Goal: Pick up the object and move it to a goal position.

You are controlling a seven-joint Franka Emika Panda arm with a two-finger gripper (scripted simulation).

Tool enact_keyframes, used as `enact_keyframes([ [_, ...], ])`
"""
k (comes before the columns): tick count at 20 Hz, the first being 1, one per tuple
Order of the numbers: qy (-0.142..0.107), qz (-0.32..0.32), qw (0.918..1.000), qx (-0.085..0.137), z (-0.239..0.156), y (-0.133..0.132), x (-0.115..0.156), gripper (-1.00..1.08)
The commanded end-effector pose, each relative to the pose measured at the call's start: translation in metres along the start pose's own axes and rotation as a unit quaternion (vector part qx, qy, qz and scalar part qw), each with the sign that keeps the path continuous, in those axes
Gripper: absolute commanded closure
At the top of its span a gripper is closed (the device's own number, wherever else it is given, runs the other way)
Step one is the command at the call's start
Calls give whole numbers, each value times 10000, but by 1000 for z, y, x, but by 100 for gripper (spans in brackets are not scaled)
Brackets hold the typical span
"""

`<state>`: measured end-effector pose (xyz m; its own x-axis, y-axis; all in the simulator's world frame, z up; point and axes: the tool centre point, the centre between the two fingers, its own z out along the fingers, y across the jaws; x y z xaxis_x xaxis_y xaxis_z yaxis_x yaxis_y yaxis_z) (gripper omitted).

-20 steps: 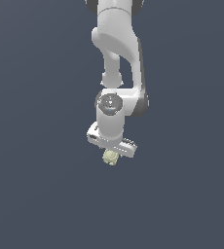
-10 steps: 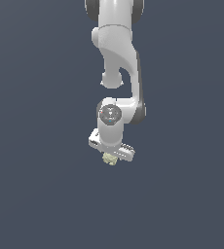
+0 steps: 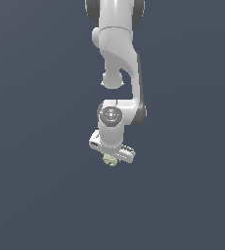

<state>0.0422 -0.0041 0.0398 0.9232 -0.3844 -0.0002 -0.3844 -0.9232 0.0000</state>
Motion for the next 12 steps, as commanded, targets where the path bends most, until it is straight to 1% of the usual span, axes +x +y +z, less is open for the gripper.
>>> enact_keyframes([
  [1,1,1,10000,-1,0,0,0,108],
  [7,1,1,10000,-1,-1,0,-1,108],
  [12,1,1,10000,-1,-12,-2,-9,108],
])
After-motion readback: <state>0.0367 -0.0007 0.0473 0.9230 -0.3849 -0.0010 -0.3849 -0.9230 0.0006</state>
